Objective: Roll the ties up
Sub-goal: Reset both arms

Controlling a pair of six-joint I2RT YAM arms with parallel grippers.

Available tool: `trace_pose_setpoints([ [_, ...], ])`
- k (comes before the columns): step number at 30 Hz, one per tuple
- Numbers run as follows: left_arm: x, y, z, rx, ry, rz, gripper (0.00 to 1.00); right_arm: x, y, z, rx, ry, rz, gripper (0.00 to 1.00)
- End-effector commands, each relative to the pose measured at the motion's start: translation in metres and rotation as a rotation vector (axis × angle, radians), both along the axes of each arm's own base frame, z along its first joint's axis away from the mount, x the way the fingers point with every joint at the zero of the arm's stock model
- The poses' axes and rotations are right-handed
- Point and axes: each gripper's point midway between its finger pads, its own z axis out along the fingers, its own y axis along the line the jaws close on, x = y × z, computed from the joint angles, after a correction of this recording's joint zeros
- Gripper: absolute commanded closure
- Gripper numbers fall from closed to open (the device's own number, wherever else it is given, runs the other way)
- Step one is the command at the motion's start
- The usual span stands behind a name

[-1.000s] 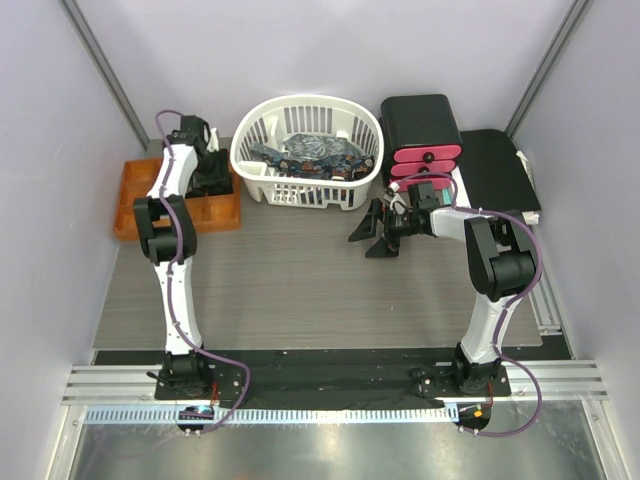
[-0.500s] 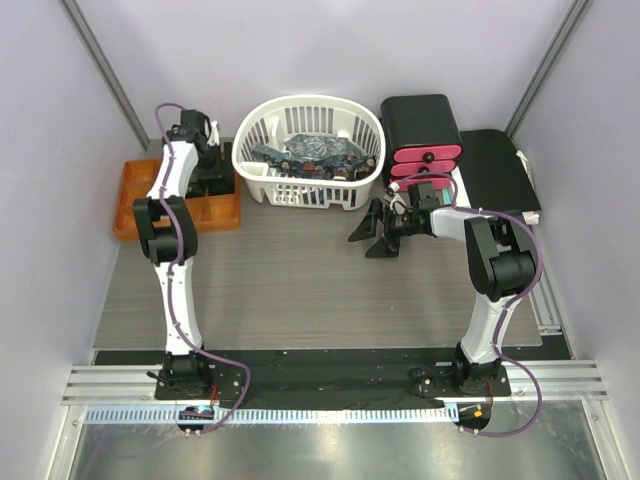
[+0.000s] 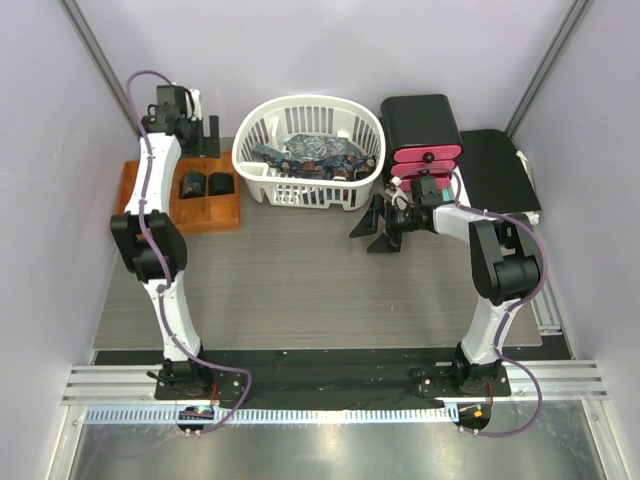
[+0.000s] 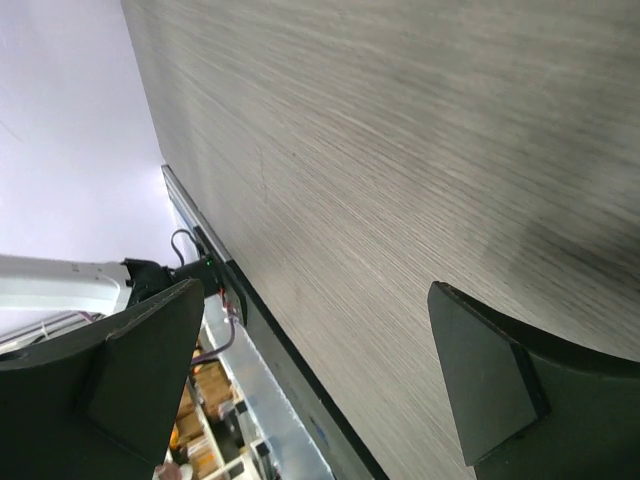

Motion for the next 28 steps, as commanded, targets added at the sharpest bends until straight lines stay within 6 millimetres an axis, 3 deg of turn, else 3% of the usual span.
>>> trace_pose_setpoints([
  [1, -0.027, 0.005, 0.068, 0.057, -0.110, -0.027, 0.00, 0.024, -0.017, 0.046, -0.020, -0.172, -0.019, 0.00],
  [3, -0.045, -0.002, 0.071, 0.034, -0.094, -0.060, 0.00, 0.025, -0.026, 0.055, -0.028, -0.198, -0.035, 0.00],
  [4, -0.056, -0.009, 0.091, 0.007, -0.134, -0.081, 0.00, 0.026, -0.035, 0.057, -0.034, -0.203, -0.048, 0.00],
  [6, -0.075, -0.017, 0.086, -0.027, -0.099, -0.103, 0.00, 0.023, -0.045, 0.065, -0.044, -0.227, -0.060, 0.00],
  [7, -0.089, -0.027, 0.099, -0.066, -0.119, -0.131, 0.00, 0.022, -0.053, 0.067, -0.054, -0.234, -0.068, 0.00],
  [8, -0.098, -0.030, 0.099, -0.082, -0.110, -0.131, 0.00, 0.019, -0.057, 0.072, -0.059, -0.249, -0.075, 0.00],
  [9, -0.110, -0.034, 0.085, -0.096, -0.069, -0.130, 0.00, 0.016, -0.061, 0.073, -0.061, -0.243, -0.081, 0.00],
  [11, -0.133, -0.045, 0.090, -0.115, -0.082, -0.162, 0.00, 0.010, -0.070, 0.072, -0.068, -0.242, -0.096, 0.00],
  [12, -0.145, -0.047, 0.070, -0.122, -0.038, -0.166, 0.00, 0.006, -0.073, 0.077, -0.075, -0.257, -0.100, 0.00],
  [13, -0.152, -0.049, 0.064, -0.123, -0.033, -0.170, 0.00, 0.002, -0.074, 0.077, -0.083, -0.259, -0.099, 0.00],
  [14, -0.167, -0.053, 0.071, -0.141, -0.061, -0.161, 0.00, -0.005, -0.075, 0.074, -0.092, -0.265, -0.089, 0.00],
  [15, -0.179, -0.056, 0.049, -0.152, -0.013, -0.167, 0.00, -0.005, -0.086, 0.077, -0.114, -0.283, -0.121, 0.00],
  [17, -0.198, -0.058, 0.048, -0.166, -0.027, -0.163, 0.00, -0.013, -0.092, 0.073, -0.146, -0.299, -0.128, 0.00],
  [18, -0.211, -0.059, 0.026, -0.175, 0.020, -0.155, 0.00, -0.013, -0.095, 0.072, -0.175, -0.323, -0.130, 0.01],
  [21, -0.241, -0.073, -0.001, -0.244, 0.069, -0.200, 0.00, -0.018, -0.102, 0.070, -0.227, -0.361, -0.128, 0.00],
  [24, -0.260, -0.076, -0.015, -0.264, 0.080, -0.207, 0.00, -0.020, -0.107, 0.063, -0.268, -0.369, -0.126, 0.00],
  [28, -0.270, -0.073, -0.011, -0.239, 0.047, -0.205, 0.00, -0.020, -0.113, 0.068, -0.307, -0.405, -0.147, 0.00],
])
